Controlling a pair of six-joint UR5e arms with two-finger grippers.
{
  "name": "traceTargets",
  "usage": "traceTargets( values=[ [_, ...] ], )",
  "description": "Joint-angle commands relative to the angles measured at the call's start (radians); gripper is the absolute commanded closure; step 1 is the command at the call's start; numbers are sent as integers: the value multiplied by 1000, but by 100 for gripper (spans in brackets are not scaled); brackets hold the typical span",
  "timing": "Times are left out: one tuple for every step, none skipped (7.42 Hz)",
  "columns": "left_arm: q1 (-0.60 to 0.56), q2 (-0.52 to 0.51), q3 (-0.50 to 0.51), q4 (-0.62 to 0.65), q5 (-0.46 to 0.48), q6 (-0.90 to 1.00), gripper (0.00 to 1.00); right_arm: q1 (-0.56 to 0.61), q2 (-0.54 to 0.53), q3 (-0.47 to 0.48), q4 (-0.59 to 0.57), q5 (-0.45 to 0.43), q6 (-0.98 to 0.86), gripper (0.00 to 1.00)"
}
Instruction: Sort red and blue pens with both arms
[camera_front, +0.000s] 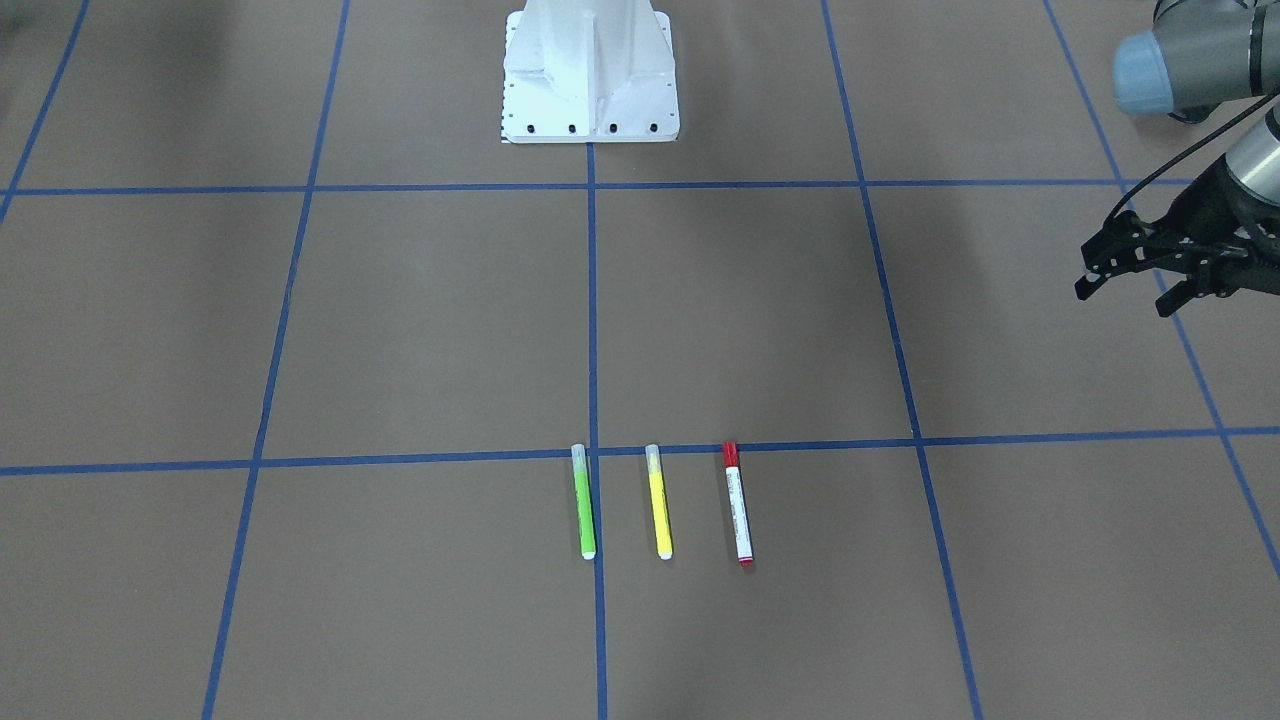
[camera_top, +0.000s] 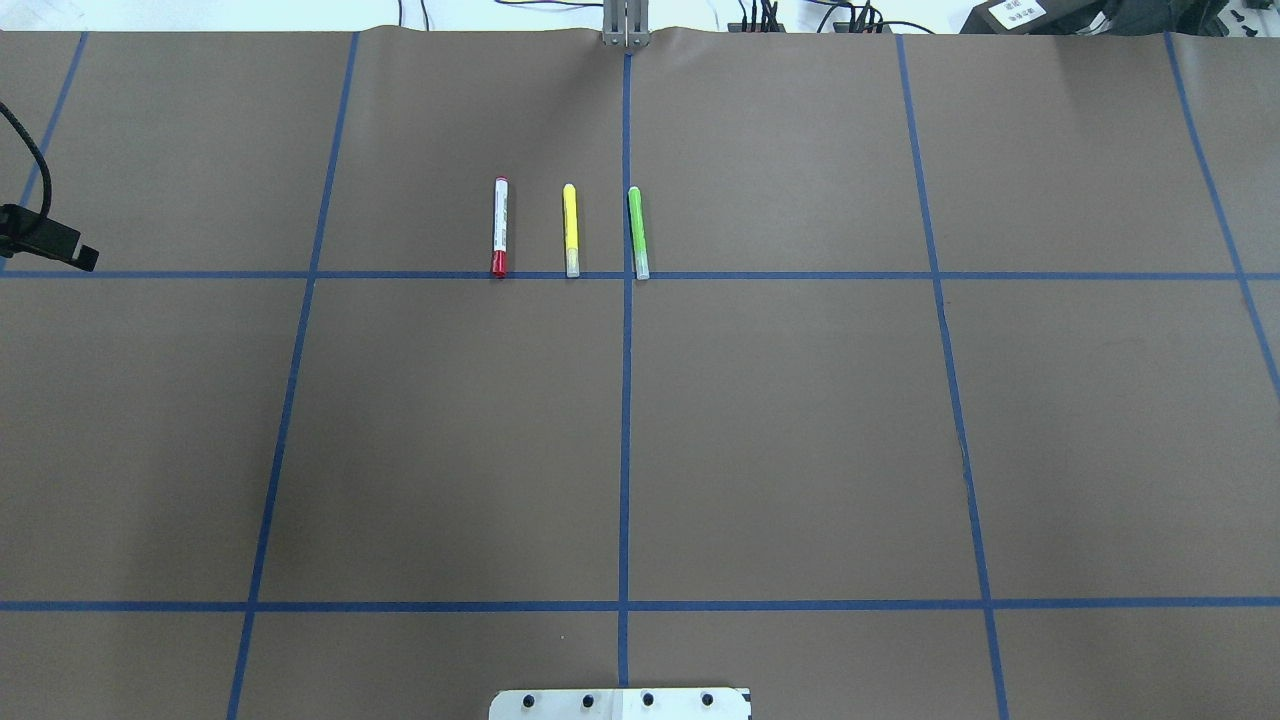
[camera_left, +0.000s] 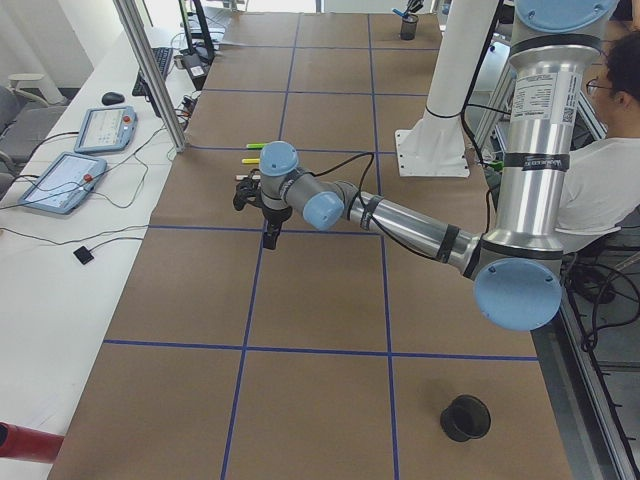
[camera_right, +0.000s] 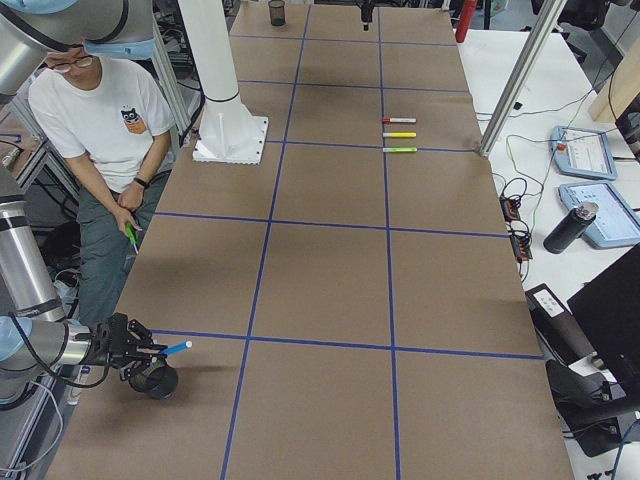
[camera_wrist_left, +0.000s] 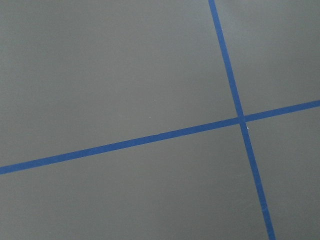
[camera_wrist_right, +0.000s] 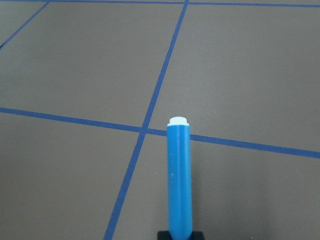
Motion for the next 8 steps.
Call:
traceTargets(
  values=[
    [0,0,-2,-2,0,-17,0,2,-13,-6,1,-4,-36,100],
    [0,0,-2,-2,0,-17,0,3,-15,-13,1,-13,-48,100],
    [0,0,-2,-2,0,-17,0,3,-15,-17,-15,-21,-80,100],
    [0,0,-2,-2,0,-19,0,5,-15,-17,-40,-24,-111,100],
    [0,3,-13,-1,0,-19,0,5,-15,-17,-42,-33,-116,100],
    [0,3,-18,-1,0,-19,0,5,-15,-17,-49,-45,-126,100],
    [0,3,-21,-1,0,-23,0,5,-15,-18,-54,-58,-139,100],
    [0,3,-21,-1,0,-29,0,6,-15,-23,-54,-68,-139,100]
  ],
)
